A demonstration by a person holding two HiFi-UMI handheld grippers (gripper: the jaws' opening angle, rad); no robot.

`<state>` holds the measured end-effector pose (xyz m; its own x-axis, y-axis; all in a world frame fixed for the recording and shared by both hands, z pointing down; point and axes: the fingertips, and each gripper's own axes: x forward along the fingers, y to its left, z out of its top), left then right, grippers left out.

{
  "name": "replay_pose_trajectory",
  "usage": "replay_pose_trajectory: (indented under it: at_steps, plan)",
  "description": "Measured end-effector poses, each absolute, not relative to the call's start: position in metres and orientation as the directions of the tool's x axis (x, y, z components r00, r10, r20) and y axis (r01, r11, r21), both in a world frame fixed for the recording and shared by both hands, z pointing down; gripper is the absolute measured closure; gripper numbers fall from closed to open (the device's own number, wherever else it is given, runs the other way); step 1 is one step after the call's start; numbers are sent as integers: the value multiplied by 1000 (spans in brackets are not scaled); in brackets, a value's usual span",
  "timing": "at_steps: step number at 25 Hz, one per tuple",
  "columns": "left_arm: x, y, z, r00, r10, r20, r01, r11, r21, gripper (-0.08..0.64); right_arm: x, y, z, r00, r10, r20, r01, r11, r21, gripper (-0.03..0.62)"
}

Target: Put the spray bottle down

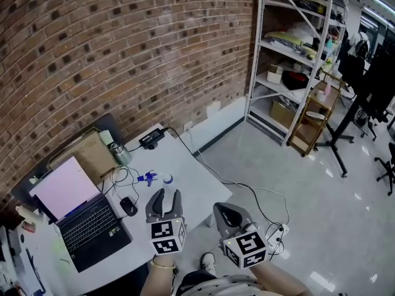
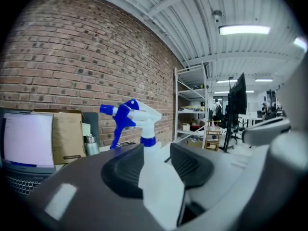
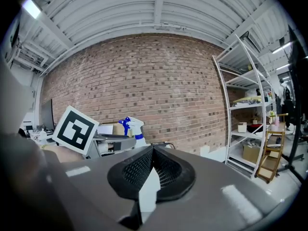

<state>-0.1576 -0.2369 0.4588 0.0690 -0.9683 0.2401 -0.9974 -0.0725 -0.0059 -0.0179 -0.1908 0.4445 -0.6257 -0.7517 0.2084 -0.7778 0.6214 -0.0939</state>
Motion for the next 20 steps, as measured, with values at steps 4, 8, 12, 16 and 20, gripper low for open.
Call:
replay_pose_trajectory:
  at_steps: [4, 8, 12, 16, 20]
  plan:
    - [-153, -210, 449, 48, -976, 213, -999, -47, 9, 491, -22, -186, 443, -639, -745, 194, -768, 631, -106, 594]
    - [-143, -183, 449, 63, -974, 219, -998, -58, 31, 551, -28, -176, 444, -655, -732, 189, -754, 647, -111, 594]
    - [-135, -165, 451, 85, -968, 237, -996, -85, 9, 552, -31, -168, 444, -661, -727, 186, -749, 653, -110, 594]
    - [-133, -157, 452, 88, -965, 249, -996, -89, 8, 552, -31, -162, 444, -659, -728, 190, -751, 652, -105, 594]
    - [-131, -151, 450, 96, -964, 248, -995, -100, -4, 552, -32, -159, 444, -649, -735, 195, -758, 647, -82, 594]
